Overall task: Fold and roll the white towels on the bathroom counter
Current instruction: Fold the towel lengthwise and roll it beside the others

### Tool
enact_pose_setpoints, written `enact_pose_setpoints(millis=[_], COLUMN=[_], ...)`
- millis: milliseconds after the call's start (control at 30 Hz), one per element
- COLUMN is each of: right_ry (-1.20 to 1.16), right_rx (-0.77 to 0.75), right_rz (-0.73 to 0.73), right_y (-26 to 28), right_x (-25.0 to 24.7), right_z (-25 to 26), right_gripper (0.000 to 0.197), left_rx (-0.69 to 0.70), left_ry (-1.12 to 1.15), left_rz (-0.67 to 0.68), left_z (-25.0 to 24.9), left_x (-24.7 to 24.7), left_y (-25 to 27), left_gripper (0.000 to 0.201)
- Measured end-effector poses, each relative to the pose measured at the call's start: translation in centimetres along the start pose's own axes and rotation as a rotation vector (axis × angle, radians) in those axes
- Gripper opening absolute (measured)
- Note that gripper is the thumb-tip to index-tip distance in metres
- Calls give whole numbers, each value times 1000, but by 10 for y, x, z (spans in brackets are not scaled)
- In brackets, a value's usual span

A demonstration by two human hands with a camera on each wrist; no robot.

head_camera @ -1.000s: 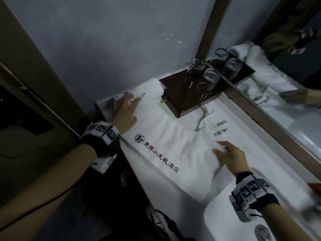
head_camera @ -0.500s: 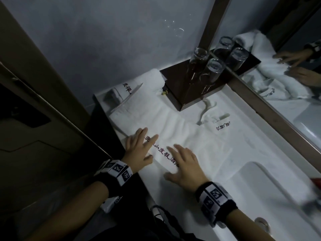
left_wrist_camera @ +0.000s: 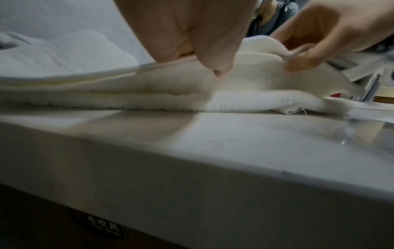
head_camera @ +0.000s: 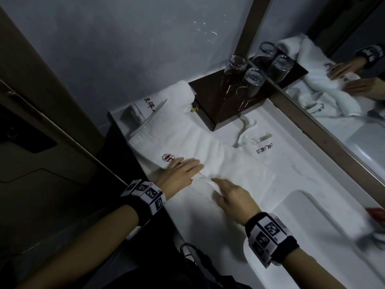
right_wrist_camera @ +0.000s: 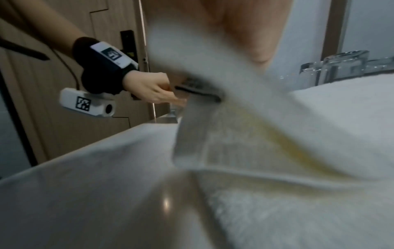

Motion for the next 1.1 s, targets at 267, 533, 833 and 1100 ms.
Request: enact_pose_setpoints(millis=[267,533,833,1100], right_ry=[18,66,131,177], right_rx=[-65,61,208,317], right_rz=[-103,-367,-756,-744], right_y=[15,1,-50,-61], right_x=[4,-46,-120,-125], right_z=[3,-26,-87,-125], right_gripper=[59,37,36,31], left_rx=[-18,-215,-150,-149], left_ry=[-21,-69,-120,-354], left_rz=[48,-62,-245,-21], left_z=[15,76,73,86], left_x=[11,-22,-132,-133], left_y=[-4,-23,-160,-198], left_gripper=[104,77,29,22])
Point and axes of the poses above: each hand's wrist, its own y-axis away from the middle knuckle, its own x-axis out of the palm, z = x × y, the point moved 1 cm from there along -y, towards the middle knuckle, and after that the axes turned 13 degrees about -z, right-handed, at the moved point
